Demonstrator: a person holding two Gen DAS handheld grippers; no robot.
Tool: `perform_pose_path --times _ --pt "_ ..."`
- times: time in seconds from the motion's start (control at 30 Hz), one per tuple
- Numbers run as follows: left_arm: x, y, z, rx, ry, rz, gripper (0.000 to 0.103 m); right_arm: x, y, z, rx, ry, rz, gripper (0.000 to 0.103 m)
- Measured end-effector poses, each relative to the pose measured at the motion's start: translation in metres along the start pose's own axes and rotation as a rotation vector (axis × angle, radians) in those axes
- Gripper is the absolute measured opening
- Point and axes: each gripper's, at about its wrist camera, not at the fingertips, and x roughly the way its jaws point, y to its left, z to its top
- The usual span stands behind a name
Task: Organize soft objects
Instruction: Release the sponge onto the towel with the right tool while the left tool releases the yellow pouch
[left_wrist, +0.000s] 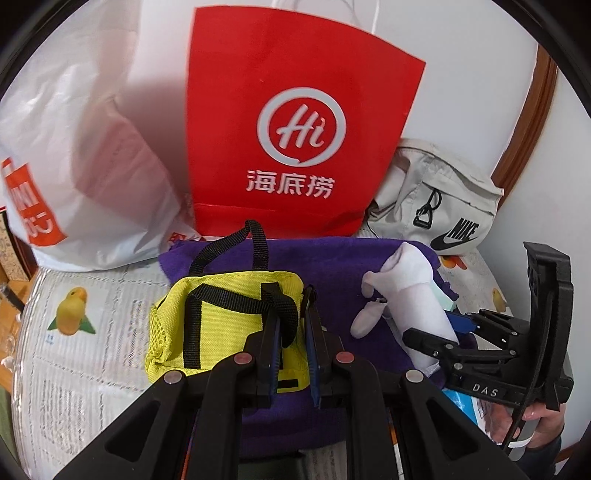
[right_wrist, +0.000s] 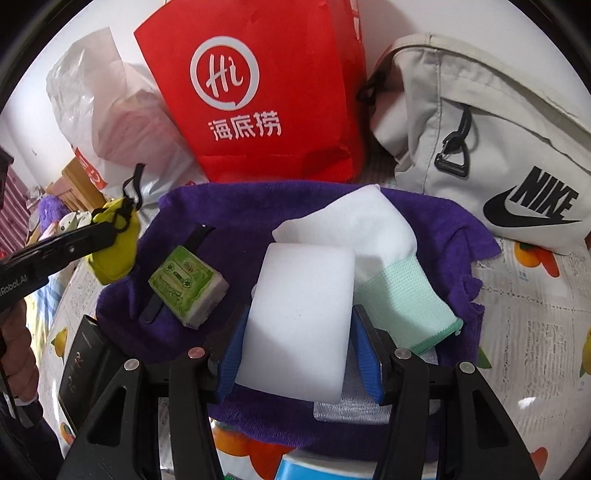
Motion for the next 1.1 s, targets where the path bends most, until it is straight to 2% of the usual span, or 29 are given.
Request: perform_pose_path --times 0.3,0.47,0.7,0.73,0.77,0.87,1.1 --pt "0.037 -0.001 0.005 -0.01 0.063 -0.005 0.013 0.007 -0.009 0.003 0.004 0.015 0.007 0.058" --pt "0.05 -0.001 0.005 -0.018 0.088 -0.014 0.013 0.003 -0.009 0.004 0.007 0.001 0.023 0.073" --pt "0.058 -0.004 0.003 -0.02 0.116 -0.029 0.014 -0.011 -0.005 0.003 -0.031 -0.026 0.009 0.074" --pt "0.057 -0.004 0.003 -0.018 0.115 -0.027 0.019 -0.014 -0.005 0.004 -0.029 -0.034 0.012 0.074" --pt "0.055 -0.004 0.004 -0.017 0.112 -0.024 0.028 -0.016 -0.005 0.004 -0.027 -0.039 0.015 0.074" --pt "0.045 -0.003 0.005 -0.024 0.096 -0.024 0.042 -0.025 -0.006 0.005 -0.024 -0.057 0.007 0.074" --pt "0.011 0.0 -0.001 -0.021 0.079 -0.005 0.047 -0.057 -0.01 -0.006 0.019 -0.113 -0.011 0.074"
